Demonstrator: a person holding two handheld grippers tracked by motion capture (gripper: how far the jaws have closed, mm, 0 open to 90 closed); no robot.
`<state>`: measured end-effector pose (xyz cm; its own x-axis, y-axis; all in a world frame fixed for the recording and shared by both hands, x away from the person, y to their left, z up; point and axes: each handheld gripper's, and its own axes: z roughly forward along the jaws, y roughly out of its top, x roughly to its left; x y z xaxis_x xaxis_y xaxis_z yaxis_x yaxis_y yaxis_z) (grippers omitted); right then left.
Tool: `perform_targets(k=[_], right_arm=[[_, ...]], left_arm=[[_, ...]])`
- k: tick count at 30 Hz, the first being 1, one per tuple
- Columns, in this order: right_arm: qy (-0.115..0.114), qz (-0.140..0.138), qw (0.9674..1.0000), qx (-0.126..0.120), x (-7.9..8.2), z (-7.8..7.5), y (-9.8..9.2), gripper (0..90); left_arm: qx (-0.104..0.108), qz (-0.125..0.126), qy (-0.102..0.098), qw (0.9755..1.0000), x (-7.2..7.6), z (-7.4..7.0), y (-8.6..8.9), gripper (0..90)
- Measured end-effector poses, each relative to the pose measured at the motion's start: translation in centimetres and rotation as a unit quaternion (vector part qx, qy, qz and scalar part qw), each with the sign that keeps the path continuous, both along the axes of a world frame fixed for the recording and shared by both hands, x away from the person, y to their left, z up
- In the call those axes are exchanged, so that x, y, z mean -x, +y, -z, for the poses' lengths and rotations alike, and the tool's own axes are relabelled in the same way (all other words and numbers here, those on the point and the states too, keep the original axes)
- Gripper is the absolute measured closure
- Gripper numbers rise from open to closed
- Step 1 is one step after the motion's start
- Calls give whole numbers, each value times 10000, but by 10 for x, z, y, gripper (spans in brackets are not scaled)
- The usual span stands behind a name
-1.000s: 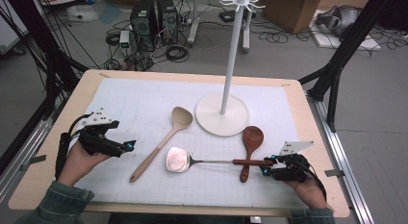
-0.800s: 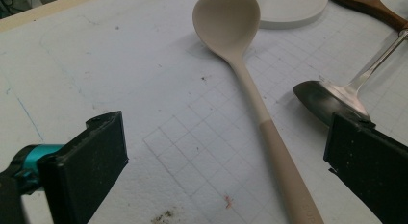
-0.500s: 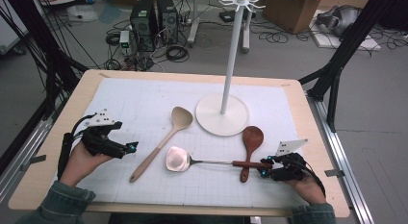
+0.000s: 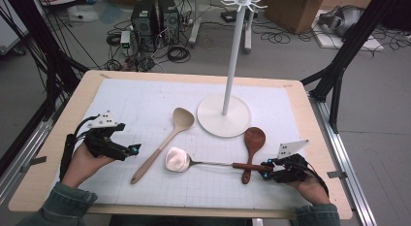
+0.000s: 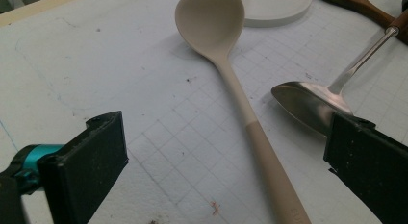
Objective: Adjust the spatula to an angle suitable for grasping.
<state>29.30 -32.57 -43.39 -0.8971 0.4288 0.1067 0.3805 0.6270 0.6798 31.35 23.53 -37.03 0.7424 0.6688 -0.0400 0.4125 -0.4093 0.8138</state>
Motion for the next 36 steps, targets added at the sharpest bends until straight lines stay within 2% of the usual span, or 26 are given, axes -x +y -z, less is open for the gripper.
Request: perform_targets(k=[10, 19, 24, 27, 32, 36], right_arm=[[33, -114, 9998, -150, 1, -3, -2, 635], [-138, -334, 9991, -216, 4, -21, 1, 662], [-187, -502, 9982, -277, 5, -30, 5, 686], [-239, -606, 9976, -227, 5, -36, 9, 699], [-296, -823, 9959, -232, 5, -50, 17, 723], [-354, -870, 9954, -193, 4, -57, 20, 724]], left_arm=[[7, 102, 19, 9999, 1, 1, -4, 17], [-5, 364, -97, 9993, 3, 5, -19, 25], [74, 615, -237, 9978, 5, 4, -30, 67], [95, 760, -280, 9967, 4, 5, -37, 86], [156, 980, -238, 9948, 1, 9, -50, 146], [136, 1148, -208, 9931, 1, 12, -63, 186]])
